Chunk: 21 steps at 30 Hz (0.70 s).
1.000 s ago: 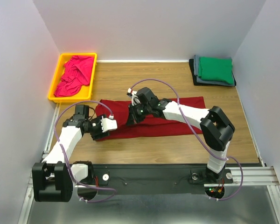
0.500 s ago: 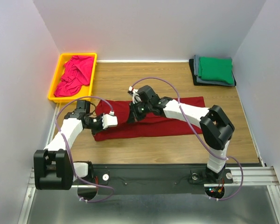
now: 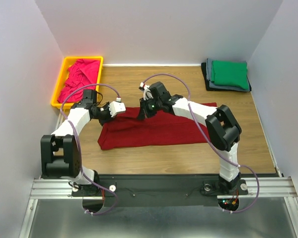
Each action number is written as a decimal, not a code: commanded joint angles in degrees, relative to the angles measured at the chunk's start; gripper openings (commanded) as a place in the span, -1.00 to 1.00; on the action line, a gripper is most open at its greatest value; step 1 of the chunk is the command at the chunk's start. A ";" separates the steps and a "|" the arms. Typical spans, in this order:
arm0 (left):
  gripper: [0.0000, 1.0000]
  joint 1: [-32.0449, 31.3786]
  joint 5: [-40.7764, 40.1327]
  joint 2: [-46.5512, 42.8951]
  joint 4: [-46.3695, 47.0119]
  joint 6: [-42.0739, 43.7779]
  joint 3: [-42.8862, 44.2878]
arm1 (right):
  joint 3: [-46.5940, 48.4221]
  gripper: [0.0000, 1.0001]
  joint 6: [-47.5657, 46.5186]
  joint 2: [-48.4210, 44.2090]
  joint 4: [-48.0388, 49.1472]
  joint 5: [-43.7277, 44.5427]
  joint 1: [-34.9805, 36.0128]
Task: Fold and stack the t-shirts
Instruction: Fold the tshirt
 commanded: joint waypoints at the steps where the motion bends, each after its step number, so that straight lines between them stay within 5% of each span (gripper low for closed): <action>1: -1.00 0.11 -1.72 1.96 3.83 -4.01 2.34 | 1.66 -0.99 -1.84 1.54 1.61 -0.02 -0.52; 16: -1.00 -3.23 -11.13 12.06 14.48 -9.99 8.14 | 1.13 -0.99 -1.05 4.18 5.04 0.24 -3.51; 21: -0.58 -4.90 -13.86 14.09 16.32 -11.39 8.50 | 0.86 -0.99 -0.88 4.79 5.57 0.59 -4.47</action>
